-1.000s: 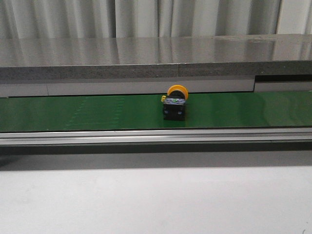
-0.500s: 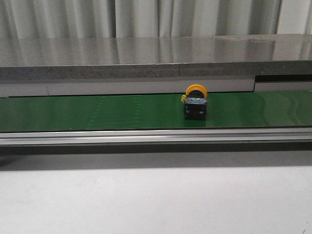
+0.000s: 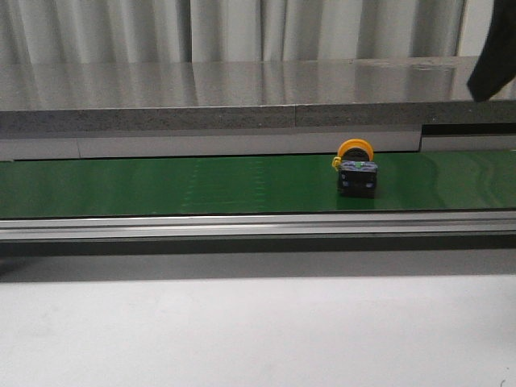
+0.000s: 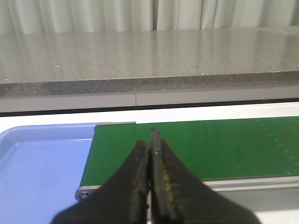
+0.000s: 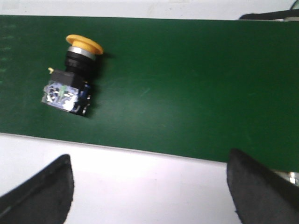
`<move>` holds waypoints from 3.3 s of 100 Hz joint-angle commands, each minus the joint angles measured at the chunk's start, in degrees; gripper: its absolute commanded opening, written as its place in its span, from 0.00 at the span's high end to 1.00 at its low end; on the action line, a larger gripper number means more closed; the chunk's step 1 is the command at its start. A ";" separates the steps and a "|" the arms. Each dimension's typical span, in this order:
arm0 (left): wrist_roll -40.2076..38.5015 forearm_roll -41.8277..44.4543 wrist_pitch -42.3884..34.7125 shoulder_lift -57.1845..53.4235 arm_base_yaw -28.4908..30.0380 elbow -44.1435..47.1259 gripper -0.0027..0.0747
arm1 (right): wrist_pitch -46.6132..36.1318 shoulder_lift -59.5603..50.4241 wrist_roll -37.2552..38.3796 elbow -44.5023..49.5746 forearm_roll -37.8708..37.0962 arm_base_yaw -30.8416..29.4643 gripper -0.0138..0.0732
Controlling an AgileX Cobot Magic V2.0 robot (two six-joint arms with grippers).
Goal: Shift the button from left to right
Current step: 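Lower the right gripper onto the button at the belt's end and grasp, then lift the button with the right gripper and move it over the green tray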
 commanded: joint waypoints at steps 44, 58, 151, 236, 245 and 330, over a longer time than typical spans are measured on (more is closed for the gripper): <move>-0.14 -0.44 -4.64 0.52 -0.33 -1.61 0.99 | -5.47 16.40 -0.13 -12.76 0.39 4.83 0.09; -0.14 -0.44 -4.64 0.52 -0.33 -1.61 0.99 | -6.14 19.30 -0.13 -14.16 -1.17 4.83 0.09; -0.14 -0.44 -4.64 0.52 -0.33 -1.61 0.99 | 2.77 21.28 -0.13 -19.22 -7.37 3.75 0.68; -0.14 -0.44 -4.64 0.52 -0.33 -1.61 0.99 | 5.98 29.51 -11.23 -27.70 -14.25 -30.86 0.68; -0.14 -0.44 -4.54 0.52 -0.33 -1.61 0.99 | 5.64 31.08 -13.30 -27.70 -12.99 -30.73 0.68; -0.14 -0.44 -4.54 0.52 -0.33 -1.61 0.99 | 6.85 36.60 -19.17 -27.70 -5.76 -30.73 0.29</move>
